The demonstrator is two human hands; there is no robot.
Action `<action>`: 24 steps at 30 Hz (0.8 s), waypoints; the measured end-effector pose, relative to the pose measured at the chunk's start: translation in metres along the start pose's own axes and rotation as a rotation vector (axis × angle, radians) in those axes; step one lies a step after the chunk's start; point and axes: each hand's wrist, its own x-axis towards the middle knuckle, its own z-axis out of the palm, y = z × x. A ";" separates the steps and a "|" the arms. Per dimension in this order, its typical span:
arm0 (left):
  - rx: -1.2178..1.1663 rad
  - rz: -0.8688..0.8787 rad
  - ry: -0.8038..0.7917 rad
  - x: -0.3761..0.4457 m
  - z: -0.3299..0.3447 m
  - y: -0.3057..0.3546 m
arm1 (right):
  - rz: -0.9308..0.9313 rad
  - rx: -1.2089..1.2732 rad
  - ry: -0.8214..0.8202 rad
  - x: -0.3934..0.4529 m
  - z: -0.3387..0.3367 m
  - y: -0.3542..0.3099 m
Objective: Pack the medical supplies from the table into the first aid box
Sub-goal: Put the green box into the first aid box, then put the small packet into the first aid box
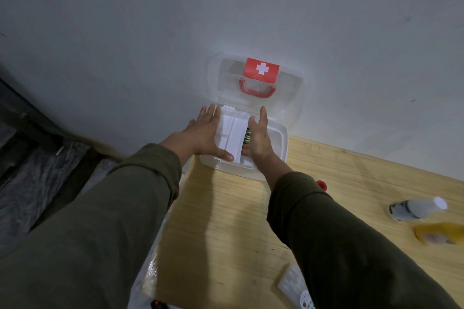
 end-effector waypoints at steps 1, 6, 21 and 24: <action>-0.001 -0.004 0.001 0.000 0.000 0.000 | -0.026 -0.108 0.005 -0.001 0.000 0.000; -0.029 -0.004 0.040 -0.005 -0.001 0.005 | -0.181 -0.471 0.108 -0.011 -0.015 -0.010; -0.046 0.266 0.185 -0.043 0.024 0.056 | -0.216 -0.729 0.355 -0.098 -0.098 -0.003; -0.048 0.338 0.227 -0.064 0.048 0.072 | -0.183 -0.747 0.352 -0.124 -0.112 0.014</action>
